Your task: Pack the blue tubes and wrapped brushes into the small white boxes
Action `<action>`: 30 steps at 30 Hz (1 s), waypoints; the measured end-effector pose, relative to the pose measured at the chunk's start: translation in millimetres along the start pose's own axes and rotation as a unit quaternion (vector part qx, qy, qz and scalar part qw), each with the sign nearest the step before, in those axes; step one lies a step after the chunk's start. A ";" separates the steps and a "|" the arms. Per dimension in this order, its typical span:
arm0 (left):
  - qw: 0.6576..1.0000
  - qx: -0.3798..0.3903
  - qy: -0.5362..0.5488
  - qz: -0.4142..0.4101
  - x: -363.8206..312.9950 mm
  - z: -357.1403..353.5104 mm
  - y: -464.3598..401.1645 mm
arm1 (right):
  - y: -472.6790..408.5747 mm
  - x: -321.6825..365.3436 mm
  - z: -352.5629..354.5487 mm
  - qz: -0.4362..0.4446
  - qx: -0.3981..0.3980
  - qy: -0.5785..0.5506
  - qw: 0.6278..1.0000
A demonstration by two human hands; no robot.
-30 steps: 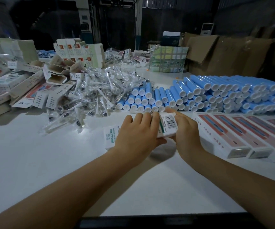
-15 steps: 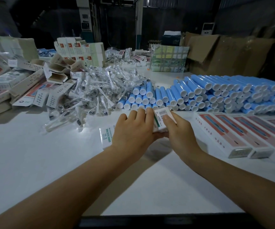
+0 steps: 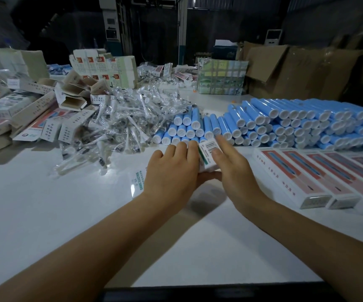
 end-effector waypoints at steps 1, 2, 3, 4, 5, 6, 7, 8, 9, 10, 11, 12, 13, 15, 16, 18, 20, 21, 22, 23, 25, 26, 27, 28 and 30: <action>1.000 0.011 -0.009 0.000 -0.9 -1.6 0.4 | 0.2 -1.3 -1.2 0.001 0.012 0.006 1.000; 1.000 0.018 -0.018 -0.001 -0.9 -4.6 1.1 | 0.7 -2.0 -2.7 0.002 0.028 0.008 1.000; 0.999 0.021 -0.024 0.000 0.3 -7.9 2.1 | 1.0 -2.3 -3.8 0.002 0.043 0.003 0.999; 0.999 0.021 -0.029 0.000 1.5 -10.2 2.4 | 1.4 -1.7 -4.0 0.004 0.058 -0.007 0.998; 0.999 0.016 -0.033 0.001 3.2 -10.8 2.0 | 1.3 -0.1 -4.2 0.006 0.069 -0.019 0.997; 0.999 0.012 -0.036 0.004 4.3 -9.9 0.7 | 0.8 2.0 -3.8 0.005 0.075 -0.035 0.997; 0.999 0.011 -0.031 0.007 4.6 -9.3 -2.0 | 0.3 4.1 -3.0 0.007 0.076 -0.051 0.996; 1.000 0.006 -0.013 0.014 5.7 -8.4 -5.7 | -0.1 6.4 -2.1 0.013 0.071 -0.068 0.995; 0.999 0.004 0.026 0.030 8.1 -6.7 -10.1 | -0.5 8.4 -0.5 0.025 0.060 -0.081 0.995; 0.994 0.001 0.096 0.057 12.3 -3.9 -14.9 | -0.9 10.0 1.5 0.040 0.045 -0.091 0.994; 0.977 -0.005 0.193 0.095 17.6 2.2 -18.9 | -1.3 11.0 4.2 0.052 0.029 -0.096 0.994; 0.942 -0.013 0.307 0.134 23.9 8.7 -21.6 | -1.9 11.4 7.3 0.057 0.012 -0.095 0.994; 0.886 -0.017 0.431 0.173 30.5 14.5 -23.6 | -2.9 11.2 10.3 0.059 -0.005 -0.087 0.994; 0.699 0.018 0.660 0.274 42.5 17.1 -25.2 | -4.9 9.8 14.2 0.057 -0.024 -0.060 0.996; 0.584 0.060 0.746 0.314 44.4 13.8 -24.2 | -5.3 9.7 14.7 0.057 -0.028 -0.048 0.997; 0.425 0.111 0.821 0.365 43.2 1.1 -18.9 | -4.7 10.8 11.0 0.066 -0.013 -0.017 0.998; 0.378 0.127 0.820 0.411 34.6 -11.1 -10.9 | -1.7 11.6 1.3 0.072 0.050 0.031 0.996; 0.375 0.130 0.813 0.426 29.0 -15.3 -7.1 | 0.6 11.2 -4.7 0.063 0.087 0.052 0.993; 0.377 0.131 0.807 0.435 23.7 -19.5 -4.3 | 2.8 10.6 -10.4 0.051 0.116 0.073 0.989; 0.378 0.131 0.805 0.438 18.7 -22.4 -2.2 | 5.0 10.4 -14.6 0.045 0.130 0.099 0.986; 0.379 0.128 0.807 0.434 12.3 -23.3 -1.8 | 7.0 11.6 -18.8 0.051 0.130 0.152 0.978; 0.384 0.125 0.807 0.431 10.9 -23.1 -2.8 | 7.2 11.7 -19.2 0.054 0.124 0.170 0.976; 0.387 0.124 0.808 0.427 10.5 -23.2 -3.6 | 7.5 12.6 -19.1 0.057 0.118 0.178 0.975; 0.390 0.125 0.808 0.423 10.1 -22.6 -4.2 | 7.8 13.9 -18.4 0.060 0.114 0.183 0.975; 0.411 0.124 0.801 0.417 10.8 -24.0 -4.2 | 6.9 17.3 -15.1 0.066 0.104 0.195 0.973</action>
Point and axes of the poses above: each hand's wrist, its own y-axis away from the middle knuckle, its own z-axis out of the back of the hand, x = y × z, the point moved 3 cm from there along -y, towards the middle knuckle, and after that the axes turned 1 degree about y, right-handed, at the moved point
